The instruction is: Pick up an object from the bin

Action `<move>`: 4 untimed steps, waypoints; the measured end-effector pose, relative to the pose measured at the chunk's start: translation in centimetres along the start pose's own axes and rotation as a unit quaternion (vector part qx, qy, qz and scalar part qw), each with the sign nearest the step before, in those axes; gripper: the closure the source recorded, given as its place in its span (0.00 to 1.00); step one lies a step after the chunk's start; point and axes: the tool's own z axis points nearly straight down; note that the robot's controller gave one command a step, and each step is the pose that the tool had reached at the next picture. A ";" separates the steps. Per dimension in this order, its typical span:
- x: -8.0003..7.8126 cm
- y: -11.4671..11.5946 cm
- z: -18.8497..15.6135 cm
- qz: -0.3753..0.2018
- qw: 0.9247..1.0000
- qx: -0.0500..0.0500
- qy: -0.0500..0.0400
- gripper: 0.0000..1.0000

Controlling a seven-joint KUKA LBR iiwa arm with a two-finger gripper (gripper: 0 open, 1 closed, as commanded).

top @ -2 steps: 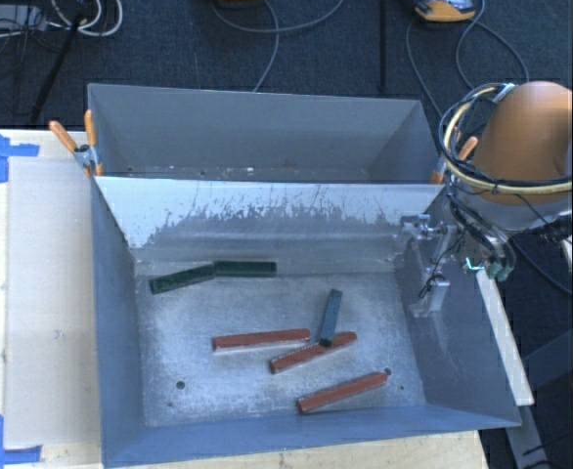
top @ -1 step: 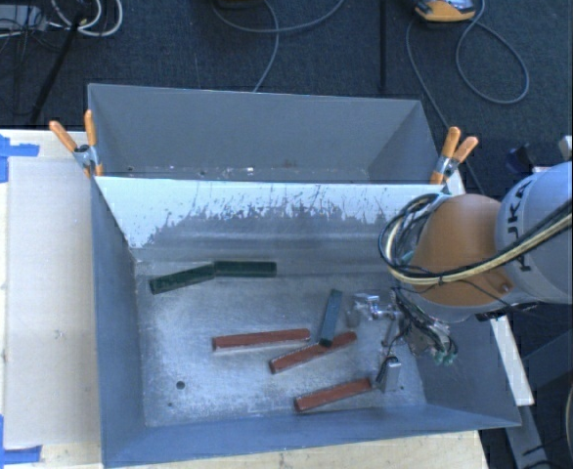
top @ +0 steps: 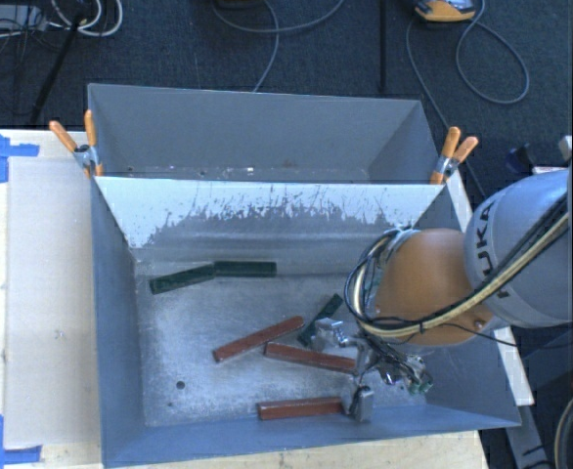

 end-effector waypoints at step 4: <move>-6.5 20.5 0.1 -0.003 1.000 -0.003 0.014 1.00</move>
Offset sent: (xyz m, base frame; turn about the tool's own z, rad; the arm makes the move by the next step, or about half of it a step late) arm 0.0174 0.0797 -0.0043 0.0010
